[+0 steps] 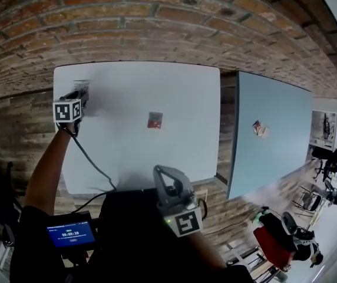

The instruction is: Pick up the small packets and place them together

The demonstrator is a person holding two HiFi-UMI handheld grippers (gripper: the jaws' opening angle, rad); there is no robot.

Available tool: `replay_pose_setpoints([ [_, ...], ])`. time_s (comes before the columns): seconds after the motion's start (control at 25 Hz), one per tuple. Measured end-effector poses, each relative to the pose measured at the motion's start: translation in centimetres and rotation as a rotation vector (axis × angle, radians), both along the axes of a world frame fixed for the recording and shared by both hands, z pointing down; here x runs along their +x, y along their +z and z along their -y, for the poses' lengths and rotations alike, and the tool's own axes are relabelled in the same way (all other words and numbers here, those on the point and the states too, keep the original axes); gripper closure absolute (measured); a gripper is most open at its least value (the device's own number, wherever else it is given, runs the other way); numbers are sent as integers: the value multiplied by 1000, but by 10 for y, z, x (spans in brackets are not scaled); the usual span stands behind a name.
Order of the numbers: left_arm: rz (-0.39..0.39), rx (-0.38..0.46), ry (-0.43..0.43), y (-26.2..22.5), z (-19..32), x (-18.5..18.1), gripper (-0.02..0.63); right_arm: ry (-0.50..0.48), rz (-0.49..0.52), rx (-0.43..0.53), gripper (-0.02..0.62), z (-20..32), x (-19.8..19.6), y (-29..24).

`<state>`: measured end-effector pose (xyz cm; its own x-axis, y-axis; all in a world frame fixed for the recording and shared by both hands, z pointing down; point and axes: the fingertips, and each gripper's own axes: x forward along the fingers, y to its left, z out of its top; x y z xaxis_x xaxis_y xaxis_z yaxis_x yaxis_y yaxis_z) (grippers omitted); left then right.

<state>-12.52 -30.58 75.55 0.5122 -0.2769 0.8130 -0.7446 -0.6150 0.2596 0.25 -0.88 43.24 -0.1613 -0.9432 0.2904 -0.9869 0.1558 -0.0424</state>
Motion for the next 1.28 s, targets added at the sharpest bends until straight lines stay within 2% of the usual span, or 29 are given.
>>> replay_pose_setpoints([
  [0.08, -7, 102, 60, -16, 1, 6, 422, -5, -4, 14, 592, 2, 1, -4],
  [0.16, 14, 243, 219, -37, 3, 15, 419, -10, -8, 23, 592, 1, 4, -6],
  [0.24, 60, 339, 410, -47, 1, 22, 413, -5, -3, 20, 592, -2, 7, -3],
  [0.32, 118, 367, 589, -40, -3, 26, 413, 10, 11, 16, 592, -2, 9, 1],
  [0.4, 189, 374, 731, -26, -6, 24, 413, 16, 27, 15, 592, 1, 9, 3],
  [0.52, 288, 387, 890, -8, -3, 19, 413, 18, 42, 20, 592, 4, 7, 3],
  [0.6, 324, 387, 972, 2, -4, 17, 417, 25, 41, 19, 592, 3, 7, 1],
  [0.68, 336, 380, 1007, 6, -6, 16, 417, 27, 39, 16, 592, 1, 8, 0],
  [0.88, 322, 361, 998, 7, -6, 16, 420, 18, 43, -4, 592, 1, 11, 1],
  [1.12, 286, 276, 935, 9, -14, 19, 422, 9, 63, -3, 592, 6, 9, 5],
  [1.28, 246, 269, 908, 9, -39, 25, 423, 1, 73, 6, 592, 7, 9, 6],
])
